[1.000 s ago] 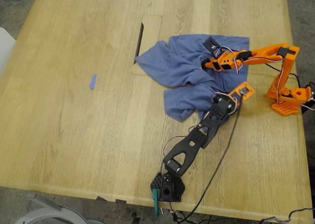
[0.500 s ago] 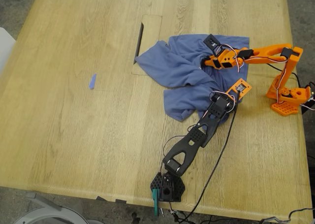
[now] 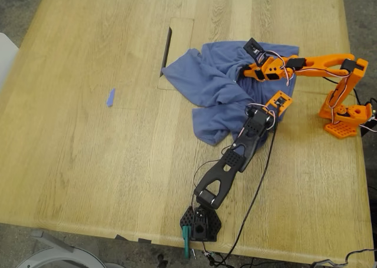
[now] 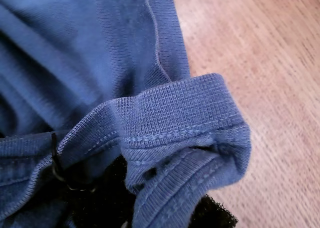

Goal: Fold a T-shirt

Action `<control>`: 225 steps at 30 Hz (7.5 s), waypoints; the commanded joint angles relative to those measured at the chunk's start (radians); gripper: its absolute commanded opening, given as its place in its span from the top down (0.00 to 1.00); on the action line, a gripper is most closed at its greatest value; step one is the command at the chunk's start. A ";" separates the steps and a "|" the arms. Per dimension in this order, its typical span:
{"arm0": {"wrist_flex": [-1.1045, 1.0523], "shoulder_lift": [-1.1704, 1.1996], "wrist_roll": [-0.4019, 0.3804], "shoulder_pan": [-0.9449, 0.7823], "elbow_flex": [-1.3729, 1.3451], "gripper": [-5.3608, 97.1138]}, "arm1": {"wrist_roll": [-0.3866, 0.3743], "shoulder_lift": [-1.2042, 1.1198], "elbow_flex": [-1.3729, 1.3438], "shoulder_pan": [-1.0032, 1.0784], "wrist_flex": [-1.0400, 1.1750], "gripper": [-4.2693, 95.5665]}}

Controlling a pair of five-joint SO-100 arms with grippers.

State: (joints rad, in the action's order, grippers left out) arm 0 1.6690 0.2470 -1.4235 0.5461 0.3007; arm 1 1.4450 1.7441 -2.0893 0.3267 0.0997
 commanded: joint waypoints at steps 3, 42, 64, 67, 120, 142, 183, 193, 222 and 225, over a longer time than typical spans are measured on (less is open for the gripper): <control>0.055 0.252 -0.015 -0.067 0.029 0.95 | 0.012 0.101 0.080 -0.021 0.018 0.96; 0.164 0.744 0.025 -0.147 0.029 0.95 | 0.041 0.147 0.508 -0.192 0.193 0.96; 0.135 1.039 0.040 -0.264 0.031 0.95 | 0.078 0.172 0.896 -0.244 0.318 0.96; 0.109 1.069 0.043 -0.273 0.031 0.95 | 0.078 0.172 0.936 -0.232 0.301 0.96; -0.419 1.321 0.067 -0.244 0.038 0.95 | 0.114 0.456 0.819 -0.433 -0.127 0.96; -0.451 1.373 0.057 -0.095 0.038 0.95 | 0.137 0.314 1.127 -0.592 -0.035 0.95; -0.072 1.302 0.041 0.193 0.040 0.95 | 0.129 0.537 0.805 -0.764 0.135 0.96; 0.166 1.373 0.005 -0.015 0.040 0.95 | 0.115 0.586 0.750 -0.657 0.198 0.96; -0.341 2.114 -0.003 -0.350 -1.546 0.95 | 0.098 0.655 0.371 -0.439 0.112 0.94; -0.462 2.149 -0.008 -0.373 -1.690 0.95 | 0.095 0.634 0.270 -0.410 0.006 0.94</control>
State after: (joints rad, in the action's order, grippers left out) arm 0 1.3315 2.3209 -1.4205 0.1933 -1.3054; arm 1 1.5447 2.3746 -1.7963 -0.1028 0.1795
